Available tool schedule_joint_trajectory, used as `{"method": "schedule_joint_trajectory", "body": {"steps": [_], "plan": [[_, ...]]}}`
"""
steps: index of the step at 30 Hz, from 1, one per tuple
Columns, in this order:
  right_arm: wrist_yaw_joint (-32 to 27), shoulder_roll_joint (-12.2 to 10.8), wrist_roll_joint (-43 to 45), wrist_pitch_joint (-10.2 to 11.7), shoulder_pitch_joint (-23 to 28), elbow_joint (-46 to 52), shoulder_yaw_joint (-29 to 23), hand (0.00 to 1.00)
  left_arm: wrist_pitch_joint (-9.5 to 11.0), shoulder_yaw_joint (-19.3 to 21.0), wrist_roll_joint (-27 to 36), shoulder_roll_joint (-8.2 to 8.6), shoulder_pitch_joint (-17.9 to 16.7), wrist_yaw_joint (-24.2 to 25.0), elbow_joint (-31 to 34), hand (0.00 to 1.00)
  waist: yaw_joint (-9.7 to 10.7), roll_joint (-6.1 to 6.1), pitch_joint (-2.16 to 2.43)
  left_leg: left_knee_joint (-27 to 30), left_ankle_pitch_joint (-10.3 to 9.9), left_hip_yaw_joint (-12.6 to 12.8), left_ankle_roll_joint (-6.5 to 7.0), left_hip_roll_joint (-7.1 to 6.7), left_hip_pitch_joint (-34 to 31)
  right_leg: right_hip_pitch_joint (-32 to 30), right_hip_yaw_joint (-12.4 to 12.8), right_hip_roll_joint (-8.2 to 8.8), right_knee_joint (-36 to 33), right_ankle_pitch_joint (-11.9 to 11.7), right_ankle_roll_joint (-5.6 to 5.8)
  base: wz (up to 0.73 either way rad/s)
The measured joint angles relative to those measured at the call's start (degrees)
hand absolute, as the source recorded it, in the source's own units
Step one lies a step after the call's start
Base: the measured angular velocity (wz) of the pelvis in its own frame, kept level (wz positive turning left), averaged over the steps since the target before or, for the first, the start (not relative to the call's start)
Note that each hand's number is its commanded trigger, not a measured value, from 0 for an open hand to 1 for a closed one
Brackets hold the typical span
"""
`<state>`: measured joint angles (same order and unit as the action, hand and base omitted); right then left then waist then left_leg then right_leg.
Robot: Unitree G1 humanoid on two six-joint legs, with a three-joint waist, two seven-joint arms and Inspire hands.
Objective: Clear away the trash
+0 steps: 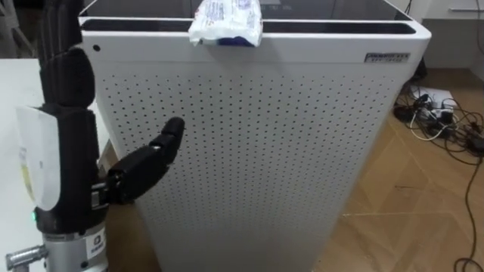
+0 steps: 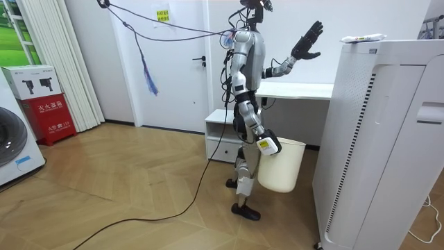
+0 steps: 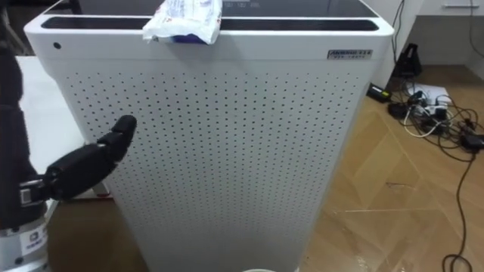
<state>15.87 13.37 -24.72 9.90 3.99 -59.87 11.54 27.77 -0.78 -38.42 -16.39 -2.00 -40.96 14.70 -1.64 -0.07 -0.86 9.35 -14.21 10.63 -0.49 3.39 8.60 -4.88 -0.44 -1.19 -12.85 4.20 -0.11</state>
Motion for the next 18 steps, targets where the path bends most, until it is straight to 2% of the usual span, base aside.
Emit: {"method": "schedule_joint_trajectory", "body": {"steps": [2,4,7,12,18], "plan": [[0.00,0.00,0.00,-0.01,0.17,0.17,0.00,1.00,-0.06,0.22,0.00,-0.12,0.17,-0.01,0.02,0.00,0.08,0.28,0.03,-0.01,0.00,0.00,0.00,0.00,0.11,0.14,-0.10,0.03,0.10,-0.01,0.02,0.00],[0.01,0.02,0.12,-0.04,0.40,0.65,0.00,1.00,-0.42,0.19,-0.02,-0.67,0.38,0.08,0.07,0.00,0.21,0.62,-0.18,-0.02,0.00,-0.03,0.00,0.00,-0.01,0.05,-0.31,0.04,0.15,-0.04,0.05,0.02],[0.48,0.02,0.14,-0.07,0.39,0.70,0.00,1.00,-1.34,0.17,-1.34,-2.70,2.14,0.58,0.61,0.00,0.87,1.16,-0.22,-0.30,-0.05,-0.04,0.01,0.11,-0.21,-0.12,-0.88,0.07,0.19,-0.08,0.01,0.08],[1.59,0.03,0.57,-0.14,0.72,0.70,-0.45,1.00,-1.95,0.19,-5.14,-5.16,5.56,1.20,2.38,0.00,1.87,2.60,0.44,-0.69,-0.04,-0.01,0.01,0.11,0.14,-0.02,-1.01,0.05,0.20,-0.15,-0.04,-0.03],[1.74,0.03,1.81,-1.85,0.56,2.71,-0.67,1.00,-4.16,0.00,-6.34,-5.72,7.75,3.33,2.38,0.00,3.04,3.23,0.25,-0.59,-0.03,-0.04,0.02,-0.02,0.21,-0.18,-0.69,0.08,0.06,-0.17,-0.01,-0.02]]}}
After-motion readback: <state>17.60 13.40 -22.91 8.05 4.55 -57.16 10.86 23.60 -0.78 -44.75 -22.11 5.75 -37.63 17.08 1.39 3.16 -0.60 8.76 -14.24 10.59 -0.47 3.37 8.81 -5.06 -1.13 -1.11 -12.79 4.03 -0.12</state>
